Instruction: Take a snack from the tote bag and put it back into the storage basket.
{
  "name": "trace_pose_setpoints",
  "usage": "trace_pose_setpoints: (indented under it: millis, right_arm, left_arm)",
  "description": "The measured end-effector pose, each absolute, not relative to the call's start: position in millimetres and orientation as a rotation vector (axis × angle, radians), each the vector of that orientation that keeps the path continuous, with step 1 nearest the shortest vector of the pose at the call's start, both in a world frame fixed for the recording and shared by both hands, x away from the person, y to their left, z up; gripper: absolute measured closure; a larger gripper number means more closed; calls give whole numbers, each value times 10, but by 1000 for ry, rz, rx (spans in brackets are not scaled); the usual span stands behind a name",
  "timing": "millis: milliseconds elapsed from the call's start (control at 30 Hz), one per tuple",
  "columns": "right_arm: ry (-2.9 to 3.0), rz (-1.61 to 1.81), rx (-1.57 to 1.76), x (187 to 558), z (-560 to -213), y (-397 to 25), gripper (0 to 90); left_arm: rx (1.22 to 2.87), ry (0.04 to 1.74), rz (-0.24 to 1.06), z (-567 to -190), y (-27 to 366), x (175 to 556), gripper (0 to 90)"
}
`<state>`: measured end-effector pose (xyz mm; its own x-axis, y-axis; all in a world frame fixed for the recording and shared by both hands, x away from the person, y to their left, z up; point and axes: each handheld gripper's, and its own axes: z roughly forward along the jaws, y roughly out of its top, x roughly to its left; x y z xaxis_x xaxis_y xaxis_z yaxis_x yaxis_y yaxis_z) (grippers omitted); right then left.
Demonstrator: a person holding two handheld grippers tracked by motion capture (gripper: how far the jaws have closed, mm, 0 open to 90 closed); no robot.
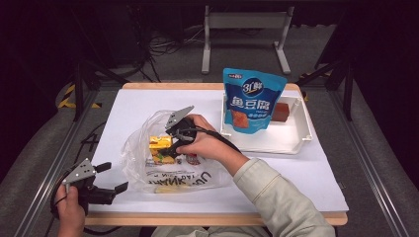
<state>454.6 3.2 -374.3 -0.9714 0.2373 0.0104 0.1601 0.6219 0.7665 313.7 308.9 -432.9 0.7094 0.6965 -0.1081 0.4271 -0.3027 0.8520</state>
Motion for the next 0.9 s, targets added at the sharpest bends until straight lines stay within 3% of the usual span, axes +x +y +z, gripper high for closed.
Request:
trace_pose_setpoints:
  millis: [533, 900]
  right_arm:
    - [2810, 1232, 292, 4531, -3825, 149, 317]
    - [2804, 1106, 219, 4552, -3836, 209, 457]
  left_arm:
    - [1946, 864, 351, -4330, 3090, 3139, 15]
    - [1951, 865, 348, -4335, 3080, 3139, 15]
